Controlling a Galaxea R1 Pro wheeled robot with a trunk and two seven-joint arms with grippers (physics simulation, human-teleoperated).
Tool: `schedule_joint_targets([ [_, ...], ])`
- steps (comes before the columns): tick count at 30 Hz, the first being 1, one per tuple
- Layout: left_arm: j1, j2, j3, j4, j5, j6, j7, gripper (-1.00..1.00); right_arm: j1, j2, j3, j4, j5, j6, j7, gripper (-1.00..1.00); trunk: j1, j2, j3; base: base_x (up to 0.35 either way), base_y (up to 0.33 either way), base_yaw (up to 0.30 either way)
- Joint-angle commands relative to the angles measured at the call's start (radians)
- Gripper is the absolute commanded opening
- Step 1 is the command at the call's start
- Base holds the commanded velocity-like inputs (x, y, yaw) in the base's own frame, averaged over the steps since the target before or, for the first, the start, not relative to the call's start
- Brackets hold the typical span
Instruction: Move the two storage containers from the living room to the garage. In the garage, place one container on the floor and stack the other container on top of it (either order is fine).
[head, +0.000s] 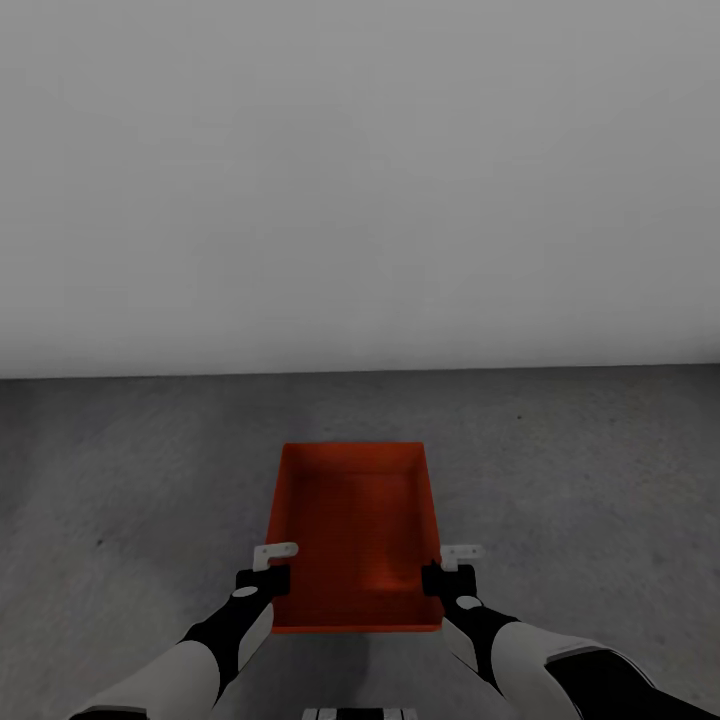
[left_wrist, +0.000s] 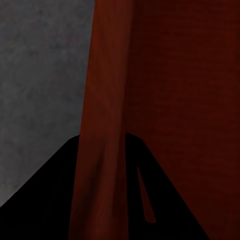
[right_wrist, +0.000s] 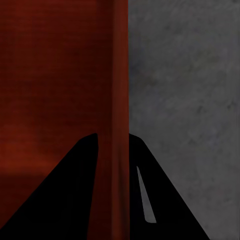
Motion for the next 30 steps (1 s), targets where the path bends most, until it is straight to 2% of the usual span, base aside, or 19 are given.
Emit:
schedule_joint_targets([
  [1, 0.000, 0.005, 0.006, 0.003, 0.004, -0.002, 0.009, -1.00, -0.002, 0.001, -0.041, -0.048, 0.032, -0.001, 0.011, -1.00, 0.004, -0.008, -0.003, 0.000, 0.000, 0.000],
  [9, 0.000, 0.005, 0.006, 0.003, 0.004, -0.003, 0.009, -1.00, -0.002, 0.001, -0.041, -0.048, 0.031, -0.001, 0.011, -1.00, 0.034, -0.064, -0.027, 0.000, 0.000, 0.000],
  [30, 0.000, 0.005, 0.006, 0.003, 0.004, -0.003, 0.009, -1.00, -0.002, 0.001, -0.041, -0.048, 0.031, 0.000, 0.011, -1.00, 0.034, -0.064, -0.027, 0.000, 0.000, 0.000],
])
